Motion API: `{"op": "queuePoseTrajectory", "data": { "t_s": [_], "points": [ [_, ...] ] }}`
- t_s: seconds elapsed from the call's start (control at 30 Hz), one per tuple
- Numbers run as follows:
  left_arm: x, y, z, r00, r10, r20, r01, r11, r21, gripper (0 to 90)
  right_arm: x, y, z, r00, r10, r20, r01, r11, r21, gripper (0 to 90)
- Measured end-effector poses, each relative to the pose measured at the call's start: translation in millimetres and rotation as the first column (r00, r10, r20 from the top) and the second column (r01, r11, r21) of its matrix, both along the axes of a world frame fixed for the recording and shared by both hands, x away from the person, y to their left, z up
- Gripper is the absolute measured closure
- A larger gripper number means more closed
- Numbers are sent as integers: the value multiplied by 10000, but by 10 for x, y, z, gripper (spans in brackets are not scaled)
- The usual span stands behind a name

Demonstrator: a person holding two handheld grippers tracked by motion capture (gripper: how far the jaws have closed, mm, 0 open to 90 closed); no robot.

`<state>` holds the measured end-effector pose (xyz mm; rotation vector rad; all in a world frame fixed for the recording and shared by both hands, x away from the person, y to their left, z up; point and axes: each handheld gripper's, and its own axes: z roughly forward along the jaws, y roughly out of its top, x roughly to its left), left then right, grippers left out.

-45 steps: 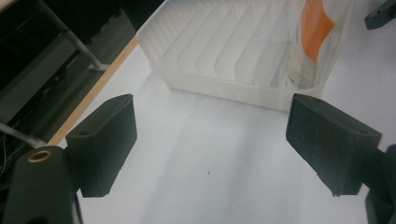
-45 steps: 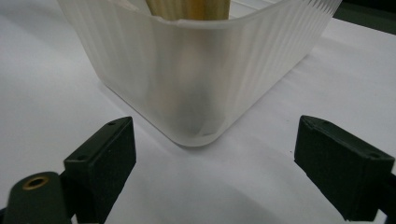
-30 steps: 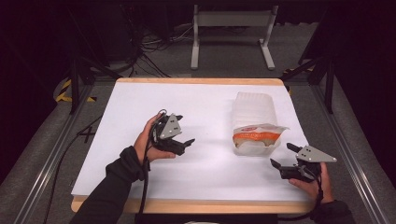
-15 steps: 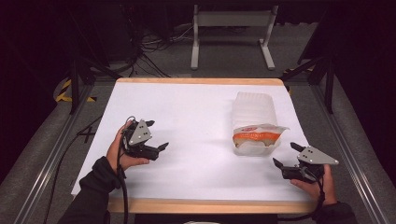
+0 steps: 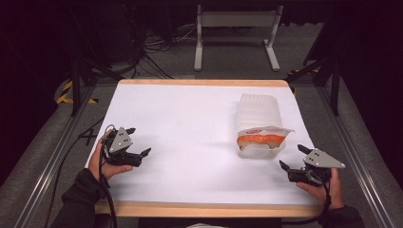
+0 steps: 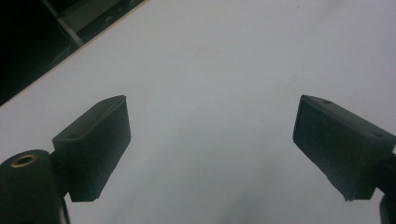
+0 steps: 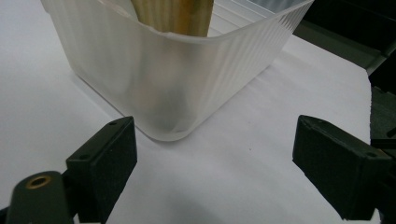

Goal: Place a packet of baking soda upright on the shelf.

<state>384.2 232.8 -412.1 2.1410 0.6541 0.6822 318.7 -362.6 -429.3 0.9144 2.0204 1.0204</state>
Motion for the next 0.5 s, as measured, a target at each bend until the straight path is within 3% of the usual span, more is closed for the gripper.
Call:
{"op": "queuePoseTrajectory", "data": {
  "t_s": [0.13, 0.5],
  "points": [
    [3, 152, -40, 9994, 298, -178, -307, 9982, -511, 119, 4, -2, -10, 10000, 52, -59, -51, 10000, 41, 147],
    [-88, 450, -182, 9954, 759, -584, -815, 9916, -1005, 112, 24, -30, -33, 9997, -171, -157, 173, 9998, 115, 147]
  ]
}}
